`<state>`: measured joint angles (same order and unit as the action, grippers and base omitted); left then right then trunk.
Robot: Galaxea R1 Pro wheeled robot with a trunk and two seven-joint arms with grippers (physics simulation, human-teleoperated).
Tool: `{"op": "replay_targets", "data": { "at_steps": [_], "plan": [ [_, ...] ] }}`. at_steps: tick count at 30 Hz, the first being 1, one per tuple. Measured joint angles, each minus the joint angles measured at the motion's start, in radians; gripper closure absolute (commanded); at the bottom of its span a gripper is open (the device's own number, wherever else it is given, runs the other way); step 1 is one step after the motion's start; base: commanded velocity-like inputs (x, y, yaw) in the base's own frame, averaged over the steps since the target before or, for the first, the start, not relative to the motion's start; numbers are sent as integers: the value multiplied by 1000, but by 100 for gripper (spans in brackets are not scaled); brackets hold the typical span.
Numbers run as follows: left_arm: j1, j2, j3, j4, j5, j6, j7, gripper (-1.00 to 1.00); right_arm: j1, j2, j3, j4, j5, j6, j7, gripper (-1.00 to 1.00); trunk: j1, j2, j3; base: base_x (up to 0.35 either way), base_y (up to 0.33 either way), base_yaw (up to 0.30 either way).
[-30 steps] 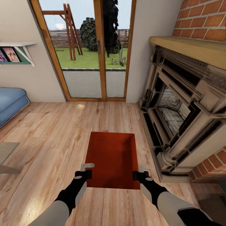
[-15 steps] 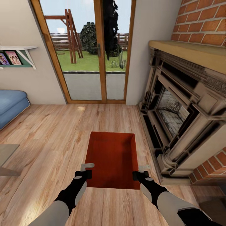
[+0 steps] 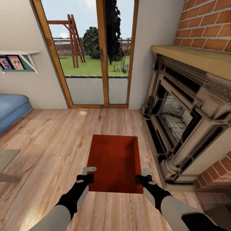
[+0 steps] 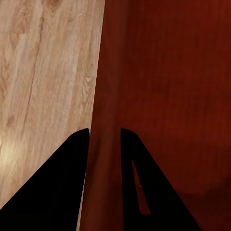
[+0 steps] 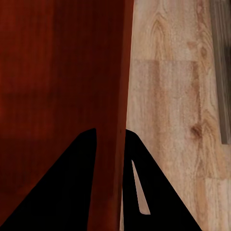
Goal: Move the two storage containers from the living room to the garage. In the garage, place one container on the floor and stack the other container on top of it (either order is fine).
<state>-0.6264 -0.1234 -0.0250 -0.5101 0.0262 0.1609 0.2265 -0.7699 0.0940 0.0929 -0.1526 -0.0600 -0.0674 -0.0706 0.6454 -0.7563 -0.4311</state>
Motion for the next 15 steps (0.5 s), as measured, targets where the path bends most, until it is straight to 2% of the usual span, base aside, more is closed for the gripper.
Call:
{"op": "replay_targets", "data": {
  "at_steps": [15],
  "plan": [
    [0,0,0,0,0,0,0,100,0,0,0,0,0,0,0,100,0,0,23,0,0,0]
  ]
}}
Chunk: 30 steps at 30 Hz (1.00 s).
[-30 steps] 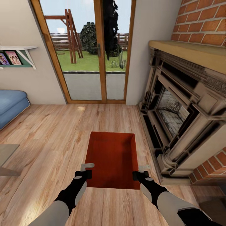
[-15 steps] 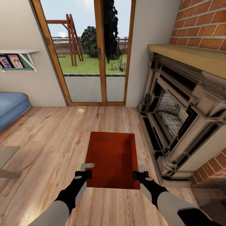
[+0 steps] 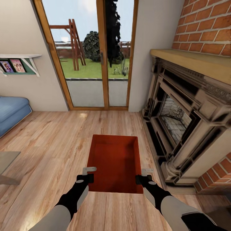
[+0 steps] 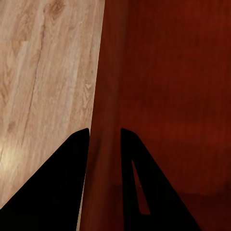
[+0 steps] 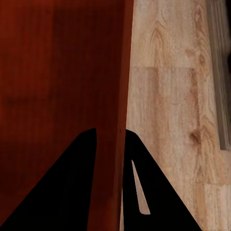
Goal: Move the two storage containers from the living room to the garage. In the garage, place one container on the floor and stack the other container on top of it (either order is fine).
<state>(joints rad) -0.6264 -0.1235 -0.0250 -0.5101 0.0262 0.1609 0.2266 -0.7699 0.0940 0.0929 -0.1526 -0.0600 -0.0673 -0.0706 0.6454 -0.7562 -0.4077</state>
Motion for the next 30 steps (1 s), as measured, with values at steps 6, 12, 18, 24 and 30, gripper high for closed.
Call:
{"op": "replay_targets", "data": {
  "at_steps": [6,12,18,24,30],
  "plan": [
    [0,0,0,0,0,0,1,100,0,0,0,0,0,0,1,100,0,0,9,0,0,0],
    [0,-1,0,0,0,0,2,100,0,-1,0,-1,0,1,2,100,0,0,19,0,0,0],
    [0,-2,0,0,0,0,2,100,0,-1,0,-1,0,1,2,100,0,0,28,0,0,0],
    [0,-2,0,0,0,0,2,100,0,-1,0,-1,0,1,2,100,0,0,37,0,0,0],
    [0,-1,0,-1,0,0,2,100,0,-1,0,-2,0,1,2,100,0,0,47,0,0,0]
  ]
}}
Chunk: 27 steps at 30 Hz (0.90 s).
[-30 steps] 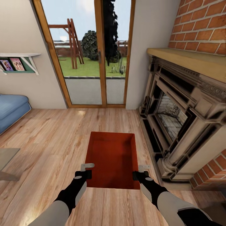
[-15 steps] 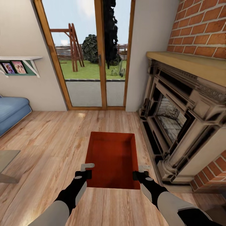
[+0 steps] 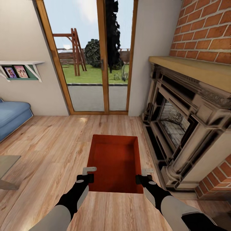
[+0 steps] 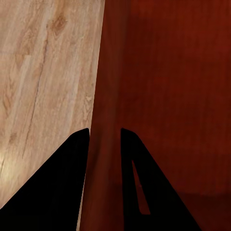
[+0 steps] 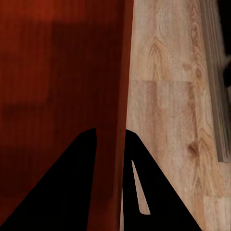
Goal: Move the two storage containers from the living room to the garage. In the garage, place one container on the floor and stack the other container on top of it (either order is fine).
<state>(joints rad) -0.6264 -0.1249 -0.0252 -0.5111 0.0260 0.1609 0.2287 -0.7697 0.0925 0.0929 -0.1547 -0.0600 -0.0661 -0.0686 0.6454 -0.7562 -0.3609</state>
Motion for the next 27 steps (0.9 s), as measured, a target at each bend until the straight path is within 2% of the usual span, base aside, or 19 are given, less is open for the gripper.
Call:
{"op": "replay_targets", "data": {
  "at_steps": [27],
  "plan": [
    [0,0,-1,-1,0,0,0,100,0,0,-1,0,0,-1,0,100,0,0,42,0,0,0]
  ]
}}
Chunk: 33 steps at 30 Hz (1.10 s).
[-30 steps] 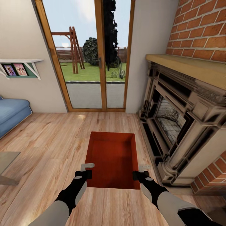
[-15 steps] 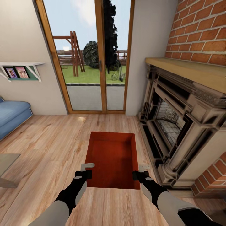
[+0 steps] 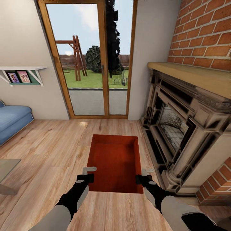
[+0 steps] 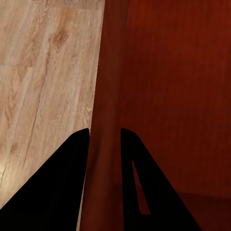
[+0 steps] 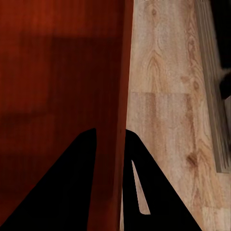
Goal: Move the two storage containers from the living room to the garage. In the garage, place one container on the floor and stack the other container on top of it (either order is fine).
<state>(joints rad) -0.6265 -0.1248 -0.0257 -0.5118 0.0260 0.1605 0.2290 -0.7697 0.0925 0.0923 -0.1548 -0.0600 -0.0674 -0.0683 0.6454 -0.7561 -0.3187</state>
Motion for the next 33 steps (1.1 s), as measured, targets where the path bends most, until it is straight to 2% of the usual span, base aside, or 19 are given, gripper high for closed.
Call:
{"op": "replay_targets", "data": {
  "at_steps": [33],
  "plan": [
    [0,2,0,-1,0,0,-2,100,0,1,0,0,0,-1,-2,100,0,0,52,0,0,0]
  ]
}}
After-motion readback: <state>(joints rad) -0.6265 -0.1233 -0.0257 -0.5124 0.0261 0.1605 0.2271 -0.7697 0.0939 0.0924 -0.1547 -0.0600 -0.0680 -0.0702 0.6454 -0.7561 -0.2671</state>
